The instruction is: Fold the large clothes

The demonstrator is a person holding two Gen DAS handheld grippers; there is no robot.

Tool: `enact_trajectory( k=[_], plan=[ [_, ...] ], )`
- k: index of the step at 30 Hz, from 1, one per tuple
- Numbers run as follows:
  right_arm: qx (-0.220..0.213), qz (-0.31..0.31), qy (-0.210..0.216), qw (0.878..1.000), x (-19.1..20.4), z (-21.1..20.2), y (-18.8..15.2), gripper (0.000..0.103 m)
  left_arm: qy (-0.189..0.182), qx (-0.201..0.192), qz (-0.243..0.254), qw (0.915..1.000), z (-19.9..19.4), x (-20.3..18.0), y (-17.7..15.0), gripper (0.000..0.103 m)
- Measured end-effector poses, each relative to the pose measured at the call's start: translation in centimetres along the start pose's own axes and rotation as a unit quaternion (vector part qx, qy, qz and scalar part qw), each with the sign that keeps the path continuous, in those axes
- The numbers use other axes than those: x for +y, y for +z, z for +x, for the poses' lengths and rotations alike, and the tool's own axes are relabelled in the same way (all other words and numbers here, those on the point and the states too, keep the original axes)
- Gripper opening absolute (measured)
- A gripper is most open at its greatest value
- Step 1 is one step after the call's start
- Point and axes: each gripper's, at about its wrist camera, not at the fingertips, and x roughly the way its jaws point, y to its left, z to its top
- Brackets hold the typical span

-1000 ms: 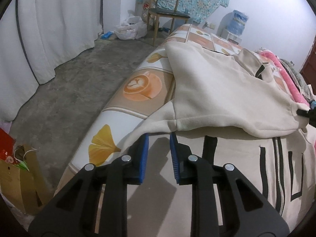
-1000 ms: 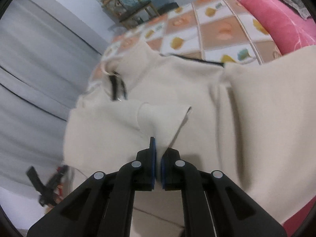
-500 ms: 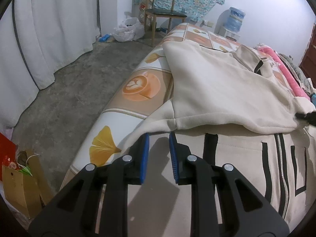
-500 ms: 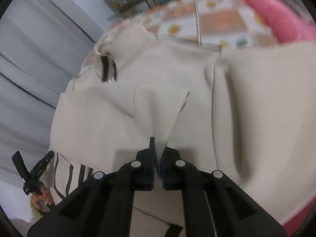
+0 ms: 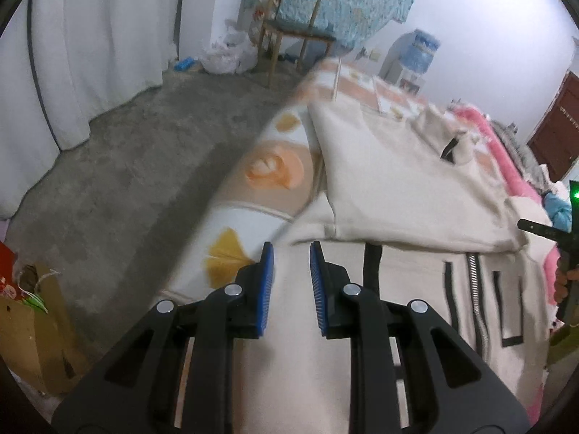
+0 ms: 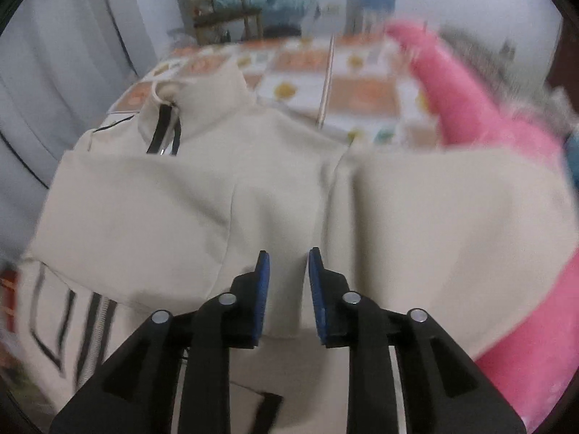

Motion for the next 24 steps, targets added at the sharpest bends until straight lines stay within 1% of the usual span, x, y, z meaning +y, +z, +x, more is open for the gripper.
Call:
enact_trajectory(
  k=[1,2,4,5,6,8,10,11,12,13,14,15,16,17,19,20,21,23,24],
  plan=[
    [-0.019,-0.017,-0.010,1.000,0.7,-1.0,0.2,0.023,-0.002,-0.004,0.001,1.0000,-1.0,0.3,0.7,0.021],
    [-0.026,-0.027,-0.004,0.999,1.1,-1.3,0.4,0.023,-0.002,-0.010,0.003,0.9999,-1.9,0.4,1.7,0.021],
    [-0.033,-0.052,0.018,0.998,2.6,-1.5,1.1,0.023,-0.007,-0.018,0.012,0.9998,-2.4,0.0,3.3,0.021],
    [-0.032,-0.059,0.030,0.997,3.1,-1.2,1.4,0.023,-0.019,-0.013,0.018,0.9996,-2.1,-0.6,4.3,0.021],
    [-0.027,-0.062,0.054,0.996,3.5,-0.7,1.7,0.023,-0.027,-0.010,0.021,0.9994,-1.7,-1.1,4.8,0.021],
    [-0.017,-0.052,0.092,0.994,4.0,1.1,2.2,0.023,-0.040,0.004,0.039,0.9984,0.5,-3.0,6.0,0.021],
    [-0.002,-0.037,0.110,0.993,3.7,3.1,2.6,0.023,-0.050,0.025,0.057,0.9968,3.4,-4.8,6.8,0.022],
    [0.009,-0.027,0.106,0.994,3.2,4.3,2.8,0.023,-0.051,0.040,0.068,0.9956,5.0,-5.8,7.0,0.028],
    [0.020,-0.022,0.090,0.996,2.6,5.1,2.8,0.023,-0.051,0.057,0.084,0.9936,6.9,-6.8,7.4,0.037],
    [0.029,-0.019,0.069,0.997,2.0,5.8,2.8,0.023,-0.039,0.068,0.101,0.9917,8.6,-7.9,7.6,0.039],
    [0.036,-0.005,0.074,0.997,0.9,6.2,2.9,0.025,-0.023,0.079,0.123,0.9890,10.3,-8.9,7.8,0.039],
    [0.037,0.007,0.086,0.996,0.3,6.2,2.9,0.025,-0.014,0.086,0.138,0.9866,11.4,-9.5,7.9,0.039],
    [0.037,0.014,0.086,0.996,0.0,6.0,2.8,0.026,0.003,0.088,0.153,0.9842,12.7,-10.1,8.0,0.039],
    [0.032,0.010,0.078,0.996,0.1,5.4,2.7,0.026,0.013,0.088,0.157,0.9835,13.5,-10.2,8.0,0.040],
    [0.018,-0.010,0.059,0.998,1.2,4.6,2.6,0.026,0.020,0.089,0.148,0.9848,14.5,-9.9,7.9,0.043],
    [0.005,-0.028,0.045,0.999,2.0,4.0,2.6,0.026,0.017,0.080,0.141,0.9867,14.4,-9.8,7.7,0.045],
    [-0.004,-0.039,0.044,0.998,2.6,3.6,2.5,0.026,0.015,0.077,0.140,0.9871,14.3,-9.8,7.6,0.047],
    [-0.016,-0.054,0.049,0.997,3.6,3.4,2.7,0.026,0.022,0.070,0.143,0.9870,14.1,-9.8,7.3,0.047],
    [-0.013,-0.057,0.047,0.997,4.1,3.8,2.8,0.026,0.023,0.068,0.144,0.9869,14.1,-9.9,7.3,0.047]
  ],
)
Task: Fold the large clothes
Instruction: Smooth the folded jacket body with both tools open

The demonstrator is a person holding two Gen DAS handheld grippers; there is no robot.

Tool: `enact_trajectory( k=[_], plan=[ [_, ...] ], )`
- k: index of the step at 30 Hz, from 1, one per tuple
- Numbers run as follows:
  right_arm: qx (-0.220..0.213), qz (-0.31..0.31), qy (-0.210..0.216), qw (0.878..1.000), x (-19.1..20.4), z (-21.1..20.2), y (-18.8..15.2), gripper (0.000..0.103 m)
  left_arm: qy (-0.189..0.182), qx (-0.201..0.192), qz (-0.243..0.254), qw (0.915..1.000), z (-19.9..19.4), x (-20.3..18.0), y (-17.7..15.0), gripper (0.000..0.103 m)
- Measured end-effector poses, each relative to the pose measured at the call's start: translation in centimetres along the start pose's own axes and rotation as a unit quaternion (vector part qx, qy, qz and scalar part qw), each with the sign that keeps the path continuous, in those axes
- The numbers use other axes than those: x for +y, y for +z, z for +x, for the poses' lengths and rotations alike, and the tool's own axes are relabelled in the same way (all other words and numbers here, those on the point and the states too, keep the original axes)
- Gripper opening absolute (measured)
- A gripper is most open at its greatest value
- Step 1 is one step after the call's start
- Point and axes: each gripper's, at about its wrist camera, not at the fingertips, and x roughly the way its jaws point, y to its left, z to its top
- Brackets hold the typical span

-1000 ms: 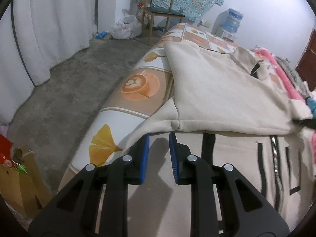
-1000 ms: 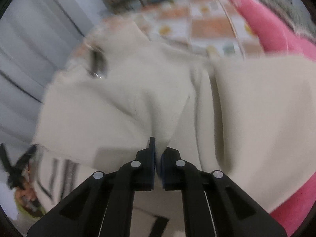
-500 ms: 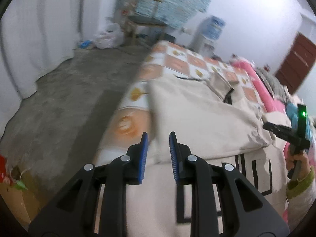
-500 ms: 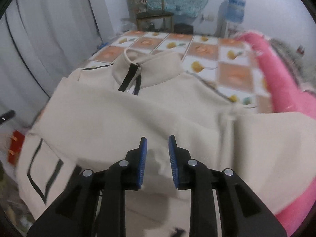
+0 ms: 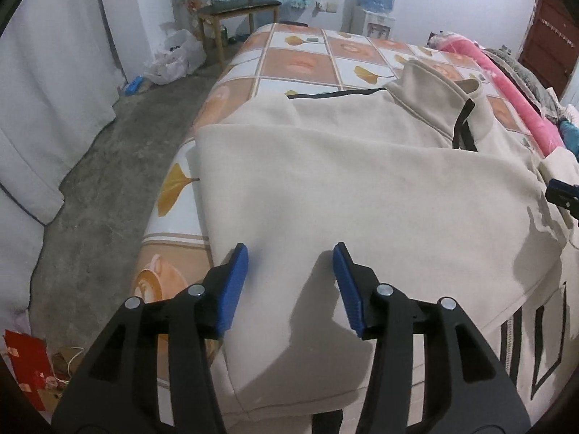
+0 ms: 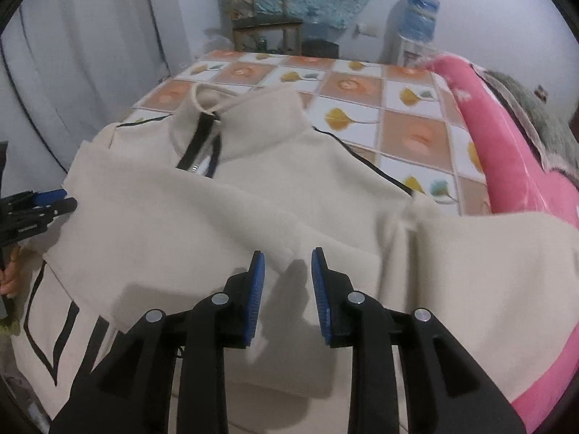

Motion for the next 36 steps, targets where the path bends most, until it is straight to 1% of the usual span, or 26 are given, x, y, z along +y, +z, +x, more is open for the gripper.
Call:
enact_trajectory(
  k=[1,3,4,6,7,8,9,10,12,13,15,16,17,18,19,21,22,24,26,28,30,31,32,34,36],
  plan=[
    [0.006,0.001,0.001,1.000,0.0,0.7,0.2,0.026,0.002,-0.002,0.000,1.0000,-0.2,0.0,-0.1,0.047],
    [0.033,0.010,-0.007,0.999,-0.3,2.9,0.0,0.027,0.003,-0.007,-0.003,1.0000,-0.6,0.2,-0.1,0.047],
    [0.029,0.016,-0.006,0.999,-0.5,3.1,-0.1,0.027,0.004,-0.013,-0.006,0.9999,-1.2,0.3,-0.1,0.047],
    [0.035,0.030,-0.015,0.999,-0.5,1.7,-0.3,0.028,-0.006,-0.025,-0.005,0.9997,-2.8,0.4,-0.4,0.048],
    [0.028,0.036,-0.015,0.999,-0.3,0.7,-0.5,0.029,-0.013,-0.028,0.000,0.9995,-3.5,0.2,-0.5,0.050],
    [0.015,0.035,0.001,0.999,0.2,-1.0,-0.8,0.030,-0.016,-0.030,0.006,0.9994,-4.0,0.0,-0.7,0.055],
    [0.008,0.034,0.006,0.999,0.6,-1.8,-1.1,0.031,-0.016,-0.030,0.012,0.9993,-4.3,-0.2,-0.8,0.058],
    [0.002,0.030,0.008,1.000,1.1,-2.6,-1.5,0.032,-0.015,-0.027,0.020,0.9993,-4.7,-0.6,-1.4,0.059],
    [-0.001,0.021,0.014,1.000,2.2,-3.5,-2.6,0.038,-0.015,-0.011,0.030,0.9994,-4.5,-1.3,-2.3,0.065],
    [0.003,0.018,0.012,1.000,2.7,-3.3,-3.2,0.039,-0.012,-0.003,0.034,0.9994,-4.1,-1.6,-2.8,0.066],
    [0.019,0.015,-0.007,1.000,3.1,-1.9,-4.3,0.041,0.003,0.020,0.037,0.9991,-2.8,-2.3,-4.0,0.067],
    [0.025,0.013,-0.014,1.000,3.2,-1.2,-4.8,0.042,0.009,0.019,0.042,0.9989,-2.6,-2.6,-4.5,0.067],
    [0.007,0.004,-0.025,1.000,3.3,-1.4,-5.1,0.046,0.026,0.000,0.054,0.9982,-2.8,-3.1,-4.9,0.069],
    [0.010,-0.001,-0.034,0.999,3.4,-1.5,-5.2,0.046,0.036,-0.004,0.063,0.9973,-2.9,-3.5,-5.1,0.070],
    [0.014,0.001,-0.038,0.999,3.6,-1.8,-5.1,0.046,0.048,-0.003,0.075,0.9960,-3.1,-3.8,-5.1,0.070],
    [0.014,0.008,-0.023,1.000,3.6,-2.7,-4.9,0.047,0.050,0.007,0.074,0.9960,-3.8,-3.9,-4.8,0.070],
    [0.010,0.007,-0.018,1.000,3.7,-3.2,-4.8,0.049,0.048,0.008,0.071,0.9963,-4.3,-3.8,-4.6,0.070],
    [-0.003,0.004,-0.021,1.000,3.7,-4.5,-4.9,0.062,0.045,0.003,0.068,0.9967,-5.9,-4.0,-4.3,0.070],
    [-0.010,0.005,-0.013,1.000,3.7,-5.4,-5.3,0.066,0.045,-0.005,0.069,0.9966,-8.1,-4.3,-3.7,0.073],
    [-0.009,0.012,-0.003,1.000,3.6,-5.7,-5.3,0.066,0.042,-0.013,0.065,0.9970,-9.9,-4.7,-3.1,0.075],
    [-0.007,0.020,0.008,1.000,3.3,-6.0,-5.5,0.067,0.035,-0.020,0.060,0.9974,-11.4,-5.2,-2.4,0.081],
    [-0.007,0.025,0.014,1.000,3.1,-6.3,-5.5,0.068,0.030,-0.023,0.058,0.9976,-12.0,-5.5,-2.0,0.081],
    [-0.008,0.028,0.018,0.999,2.9,-6.5,-5.5,0.071,0.028,-0.025,0.056,0.9977,-12.3,-6.0,-1.6,0.082],
    [-0.011,0.036,0.027,0.999,2.3,-7.2,-5.5,0.073,0.022,-0.034,0.055,0.9976,-12.5,-7.1,-0.9,0.086],
    [-0.015,0.046,0.023,0.999,1.2,-7.9,-5.3,0.078,0.019,-0.041,0.059,0.9972,-12.0,-8.3,-0.4,0.087]
  ],
)
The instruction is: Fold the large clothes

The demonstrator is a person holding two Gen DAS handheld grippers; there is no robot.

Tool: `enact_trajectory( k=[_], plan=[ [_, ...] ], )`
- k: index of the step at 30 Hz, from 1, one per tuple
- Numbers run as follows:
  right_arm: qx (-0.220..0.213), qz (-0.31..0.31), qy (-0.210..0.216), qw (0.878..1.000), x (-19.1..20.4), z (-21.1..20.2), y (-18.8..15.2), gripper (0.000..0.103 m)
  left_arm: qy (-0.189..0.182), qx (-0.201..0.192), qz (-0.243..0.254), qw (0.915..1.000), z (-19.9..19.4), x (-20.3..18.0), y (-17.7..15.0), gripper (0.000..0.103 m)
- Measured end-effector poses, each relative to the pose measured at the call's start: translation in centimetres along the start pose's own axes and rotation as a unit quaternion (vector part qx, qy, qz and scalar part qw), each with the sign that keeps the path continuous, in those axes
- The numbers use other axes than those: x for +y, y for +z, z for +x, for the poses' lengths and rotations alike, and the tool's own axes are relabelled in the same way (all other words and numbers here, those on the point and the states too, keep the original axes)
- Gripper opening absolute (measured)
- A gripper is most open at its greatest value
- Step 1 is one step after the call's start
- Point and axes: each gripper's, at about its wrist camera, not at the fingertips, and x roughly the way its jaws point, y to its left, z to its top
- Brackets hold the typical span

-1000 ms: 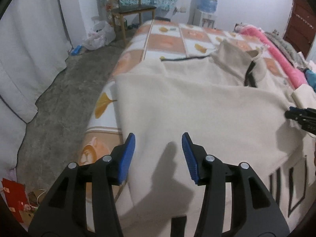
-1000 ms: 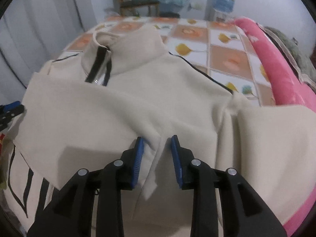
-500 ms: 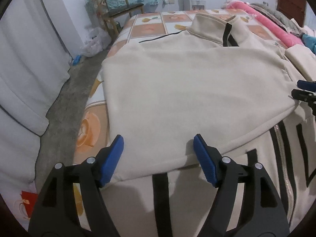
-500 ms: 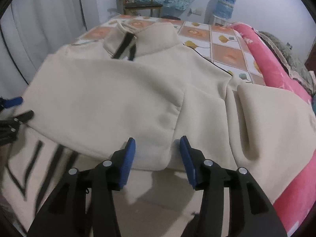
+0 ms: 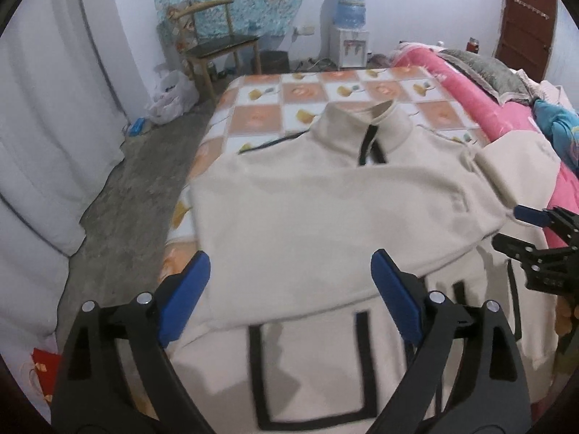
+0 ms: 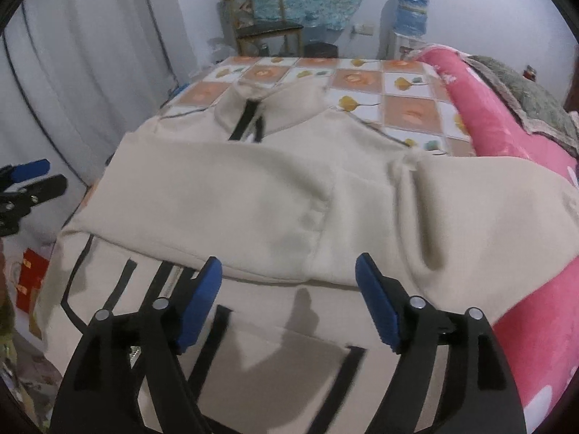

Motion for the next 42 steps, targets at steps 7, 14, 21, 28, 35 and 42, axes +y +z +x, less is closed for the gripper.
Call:
enact_trajectory(
  k=[7,14,21,28,35,42],
  plan=[
    [-0.003,0.071,-0.020,0.997,-7.5,-2.5,0.9,0.080,-0.014,-0.005,0.003,0.9999,5.6,-4.7,0.9,0.088],
    [-0.005,0.209,-0.040,0.977,-22.4,-4.4,1.0,0.080,-0.013,0.025,-0.017,0.9995,11.2,-5.5,0.7,0.088],
    [-0.011,0.353,-0.089,0.931,-35.7,-4.2,0.2,0.079,-0.023,0.034,-0.033,0.9986,13.5,-4.2,0.0,0.089],
    [-0.023,0.442,-0.111,0.890,-43.0,-2.0,-0.6,0.071,-0.024,0.015,-0.023,0.9993,13.5,-4.2,-0.3,0.091],
    [-0.063,0.506,-0.118,0.852,-48.4,-1.0,-2.2,0.055,-0.023,0.004,-0.027,0.9993,13.5,-4.1,-0.5,0.092],
    [-0.067,0.501,-0.164,0.847,-49.1,-0.7,-2.1,0.015,-0.023,0.004,-0.028,0.9993,13.5,-4.1,-0.5,0.093]
  ],
)
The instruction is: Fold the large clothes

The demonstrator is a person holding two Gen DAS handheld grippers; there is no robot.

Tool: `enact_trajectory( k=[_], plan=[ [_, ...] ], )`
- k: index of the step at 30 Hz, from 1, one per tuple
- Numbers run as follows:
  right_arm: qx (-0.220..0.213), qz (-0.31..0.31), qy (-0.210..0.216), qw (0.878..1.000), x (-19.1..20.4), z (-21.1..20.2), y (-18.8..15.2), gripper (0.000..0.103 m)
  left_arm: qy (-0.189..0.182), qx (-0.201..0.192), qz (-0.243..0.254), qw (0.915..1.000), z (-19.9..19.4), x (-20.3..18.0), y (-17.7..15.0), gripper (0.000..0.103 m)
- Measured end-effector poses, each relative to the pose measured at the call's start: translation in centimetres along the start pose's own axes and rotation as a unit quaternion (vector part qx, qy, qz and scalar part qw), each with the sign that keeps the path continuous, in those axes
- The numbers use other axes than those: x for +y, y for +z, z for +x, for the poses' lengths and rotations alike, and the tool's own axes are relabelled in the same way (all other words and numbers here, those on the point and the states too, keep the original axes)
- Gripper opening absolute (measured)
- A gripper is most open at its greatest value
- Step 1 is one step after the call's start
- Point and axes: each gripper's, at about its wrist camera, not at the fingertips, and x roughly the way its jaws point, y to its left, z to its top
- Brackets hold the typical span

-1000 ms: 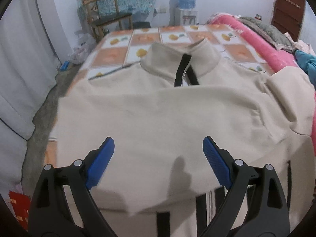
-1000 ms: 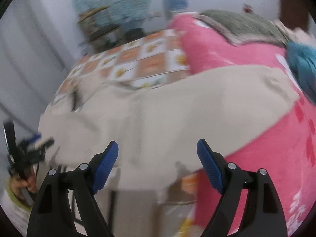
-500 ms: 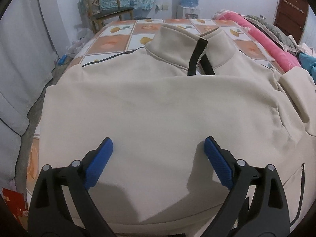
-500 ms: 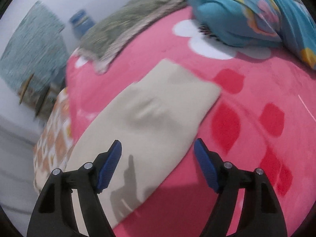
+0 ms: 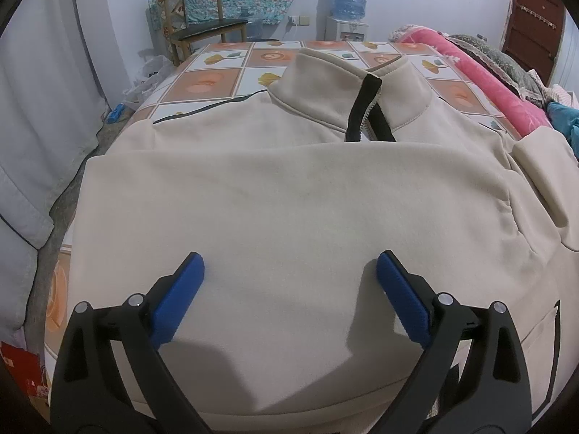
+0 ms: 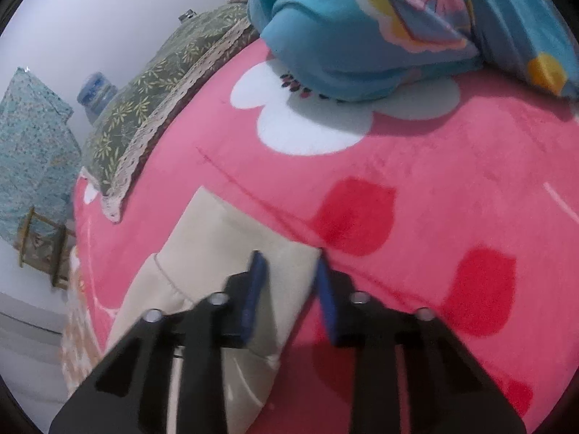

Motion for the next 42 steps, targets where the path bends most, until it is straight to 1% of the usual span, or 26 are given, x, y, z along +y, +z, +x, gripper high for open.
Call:
enact_trajectory(
  k=[1,3,6,7,8,10,12,13,14,15,16,20,22,24,25,26,27,31,34,35,36,37,38,40,41,42],
  plan=[
    [-0.005,-0.007,-0.005,1.000,0.3,-0.3,0.0,0.011,0.000,0.000,0.000,1.0000,0.0,0.0,0.0,0.093],
    [-0.021,-0.024,-0.007,0.999,1.0,-1.9,-0.2,0.009,0.000,0.000,0.000,1.0000,0.0,0.0,0.0,0.093],
    [-0.050,-0.058,0.013,0.997,2.6,-5.3,-0.9,0.009,0.000,0.001,0.000,1.0000,0.0,0.0,0.0,0.093],
    [-0.058,-0.072,0.028,0.995,3.3,-6.6,-1.1,0.009,0.001,0.002,0.000,1.0000,0.0,0.0,0.0,0.093],
    [-0.062,-0.095,0.049,0.992,4.3,-8.3,-1.6,0.009,0.001,0.003,-0.001,1.0000,0.0,0.1,0.0,0.093],
    [-0.069,-0.135,0.074,0.986,6.2,-10.9,-2.5,0.009,0.004,0.008,-0.004,1.0000,0.2,0.1,0.2,0.093],
    [-0.082,-0.178,0.100,0.976,8.8,-14.2,-4.0,0.009,0.005,0.017,-0.006,0.9998,0.2,0.2,0.4,0.093],
    [-0.087,-0.197,0.122,0.969,10.3,-16.2,-5.0,0.009,0.006,0.023,-0.009,0.9997,0.2,0.3,0.5,0.093],
    [-0.093,-0.210,0.135,0.964,11.5,-17.6,-5.7,0.009,0.007,0.024,-0.017,0.9995,-0.1,0.6,0.6,0.091],
    [-0.098,-0.222,0.147,0.959,12.4,-19.1,-6.5,0.009,0.003,0.019,-0.028,0.9994,-0.7,0.9,0.6,0.086],
    [-0.104,-0.235,0.162,0.953,13.5,-20.7,-7.5,0.009,-0.004,0.013,-0.039,0.9991,-1.6,1.4,0.5,0.084],
    [-0.123,-0.286,0.228,0.923,18.7,-26.9,-12.2,0.009,-0.035,0.001,-0.073,0.9967,-5.0,3.4,-0.3,0.071],
    [-0.123,-0.305,0.254,0.910,20.8,-28.9,-14.5,0.009,-0.045,0.001,-0.082,0.9956,-6.1,4.6,-1.1,0.062],
    [-0.126,-0.334,0.269,0.894,23.7,-30.7,-17.6,0.009,-0.051,0.006,-0.091,0.9946,-7.0,5.7,-2.0,0.046],
    [-0.128,-0.346,0.278,0.887,25.1,-31.4,-19.1,0.009,-0.057,0.008,-0.097,0.9936,-7.6,6.6,-2.7,0.044],
    [-0.125,-0.359,0.292,0.877,26.7,-32.1,-21.1,0.009,-0.061,0.008,-0.102,0.9929,-8.2,7.3,-3.1,0.038],
    [-0.122,-0.370,0.305,0.869,28.0,-32.6,-22.8,0.009,-0.066,0.004,-0.107,0.9921,-8.8,8.0,-3.6,0.034],
    [-0.099,-0.417,0.356,0.831,32.8,-33.8,-30.8,0.009,-0.088,-0.030,-0.112,0.9894,-12.3,11.1,-5.4,0.033],
    [-0.046,-0.455,0.391,0.798,35.8,-32.6,-37.8,0.010,-0.104,-0.043,-0.108,0.9877,-14.2,12.6,-6.6,0.033],
    [-0.010,-0.475,0.399,0.784,36.9,-31.4,-40.7,0.014,-0.110,-0.044,-0.108,0.9871,-14.5,13.0,-7.0,0.033],
    [0.025,-0.495,0.396,0.773,37.7,-30.1,-43.2,0.027,-0.113,-0.044,-0.110,0.9866,-14.7,13.2,-7.3,0.033],
    [0.055,-0.510,0.388,0.766,38.1,-28.7,-45.4,0.037,-0.117,-0.043,-0.114,0.9856,-14.7,13.6,-7.7,0.033],
    [0.093,-0.529,0.373,0.756,38.5,-26.6,-48.1,0.052,-0.123,-0.040,-0.117,0.9847,-14.5,13.8,-8.0,0.033],
    [0.127,-0.552,0.350,0.746,38.3,-24.1,-50.8,0.052,-0.130,-0.033,-0.121,0.9834,-13.9,14.2,-8.5,0.033],
    [0.135,-0.561,0.335,0.745,37.9,-23.0,-51.6,0.052,-0.132,-0.031,-0.121,0.9832,-13.7,14.3,-8.5,0.033],
    [0.136,-0.563,0.326,0.747,37.3,-22.2,-51.4,0.052,-0.136,-0.028,-0.121,0.9829,-13.2,14.3,-8.5,0.033]
  ],
)
